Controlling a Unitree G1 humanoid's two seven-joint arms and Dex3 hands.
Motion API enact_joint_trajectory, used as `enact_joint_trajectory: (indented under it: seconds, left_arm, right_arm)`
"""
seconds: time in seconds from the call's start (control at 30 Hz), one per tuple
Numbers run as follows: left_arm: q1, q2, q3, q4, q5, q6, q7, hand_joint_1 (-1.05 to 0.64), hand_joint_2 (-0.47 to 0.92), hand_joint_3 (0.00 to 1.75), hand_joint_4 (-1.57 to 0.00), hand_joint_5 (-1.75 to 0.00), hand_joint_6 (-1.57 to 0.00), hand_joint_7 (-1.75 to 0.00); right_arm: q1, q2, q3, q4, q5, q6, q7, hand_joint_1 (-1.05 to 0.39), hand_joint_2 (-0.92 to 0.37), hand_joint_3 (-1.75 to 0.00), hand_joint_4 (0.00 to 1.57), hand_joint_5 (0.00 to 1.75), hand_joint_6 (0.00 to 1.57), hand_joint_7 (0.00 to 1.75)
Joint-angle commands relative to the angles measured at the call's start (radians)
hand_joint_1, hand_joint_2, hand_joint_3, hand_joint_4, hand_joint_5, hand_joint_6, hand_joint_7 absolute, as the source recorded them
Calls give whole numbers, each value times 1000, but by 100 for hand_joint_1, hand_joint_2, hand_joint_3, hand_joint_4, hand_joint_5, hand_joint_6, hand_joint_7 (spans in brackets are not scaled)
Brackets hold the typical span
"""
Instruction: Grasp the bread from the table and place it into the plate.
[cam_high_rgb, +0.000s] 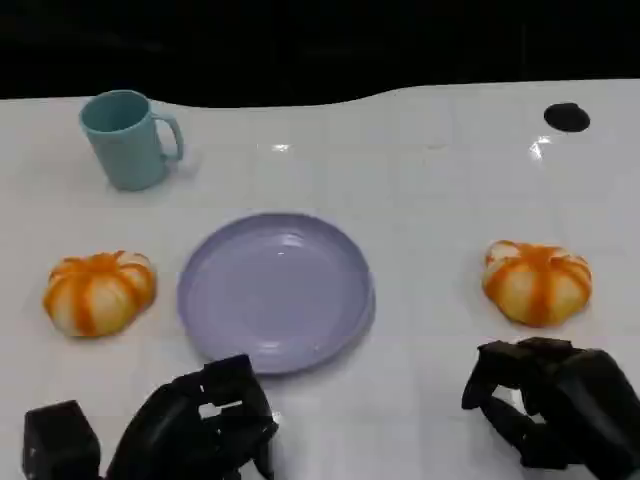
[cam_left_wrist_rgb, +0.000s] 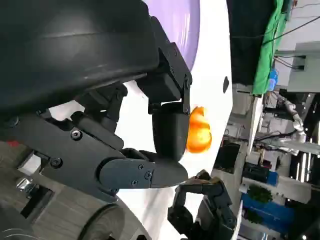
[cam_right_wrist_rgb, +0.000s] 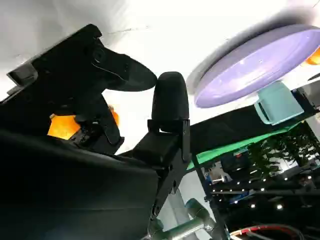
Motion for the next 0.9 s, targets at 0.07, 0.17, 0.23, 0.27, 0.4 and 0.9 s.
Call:
enact_joint_trajectory:
  seconds: [0.07, 0.17, 0.23, 0.27, 0.4, 0.9]
  left_arm:
    - [8, 17, 7, -6, 0, -3, -5, -60, 76, 47, -79, -175, -78, -140]
    - [6, 16, 8, -1, -3, -5, -9, -59, 76, 46, -79, -175, -78, -140]
    - [7, 15, 8, -3, -5, -1, -9, -60, 76, 46, -79, -175, -78, -140]
    - [7, 16, 8, -6, -4, 2, -7, -60, 76, 46, -79, -175, -78, -140]
    - [9, 17, 7, -10, 0, 6, -3, -60, 76, 46, -79, -175, -78, -139]
    - [6, 18, 8, -6, 0, 5, -3, -59, 76, 47, -79, -175, -78, -140]
  right_arm:
    - [-1, -18, 0, -7, 2, -4, -7, -22, -48, -100, 89, 175, 78, 133]
    - [-1, -18, 0, -7, 1, -1, -5, -22, -47, -101, 89, 175, 78, 132]
    - [-2, -18, 0, -4, 1, -4, -9, -21, -47, -101, 89, 175, 78, 131]
    - [-2, -18, 0, -3, 2, -6, -10, -21, -47, -101, 89, 175, 79, 131]
    - [0, -17, -2, -10, 5, -1, -3, -22, -47, -101, 88, 175, 78, 131]
    - [-12, -16, -10, 7, 24, -36, -17, -21, -47, -99, 84, 164, 80, 114]
